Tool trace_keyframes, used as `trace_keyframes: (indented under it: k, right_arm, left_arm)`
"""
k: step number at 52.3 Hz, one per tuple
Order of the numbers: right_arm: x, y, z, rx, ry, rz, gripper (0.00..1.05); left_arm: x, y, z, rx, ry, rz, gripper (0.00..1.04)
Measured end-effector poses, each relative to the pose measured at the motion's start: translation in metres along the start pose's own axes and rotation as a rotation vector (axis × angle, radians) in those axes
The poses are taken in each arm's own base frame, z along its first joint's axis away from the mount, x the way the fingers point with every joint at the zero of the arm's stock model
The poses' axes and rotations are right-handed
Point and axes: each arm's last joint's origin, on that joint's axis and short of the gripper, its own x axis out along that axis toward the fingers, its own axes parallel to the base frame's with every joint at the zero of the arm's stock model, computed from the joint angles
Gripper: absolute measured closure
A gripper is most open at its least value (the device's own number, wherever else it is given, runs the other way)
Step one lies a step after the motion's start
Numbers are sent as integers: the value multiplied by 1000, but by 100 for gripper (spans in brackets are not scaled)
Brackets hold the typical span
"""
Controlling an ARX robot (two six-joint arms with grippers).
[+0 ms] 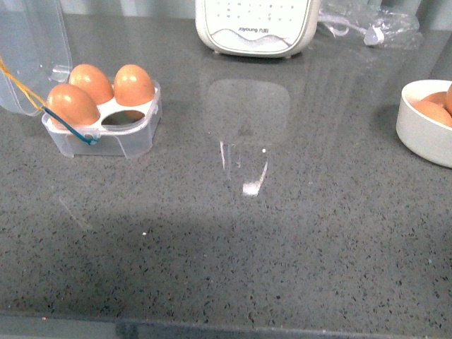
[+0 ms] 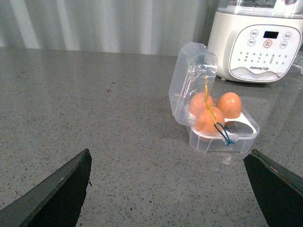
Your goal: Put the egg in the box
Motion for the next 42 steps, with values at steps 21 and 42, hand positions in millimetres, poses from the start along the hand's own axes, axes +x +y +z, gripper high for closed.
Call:
trace_keyframes:
  k: [21,42]
  right_arm:
    - [0,0,0,0,0,0,7]
    - [0,0,0,0,0,0,7]
  left_arm:
    - [0,0,0,0,0,0,7]
    - [0,0,0,0,0,0,7]
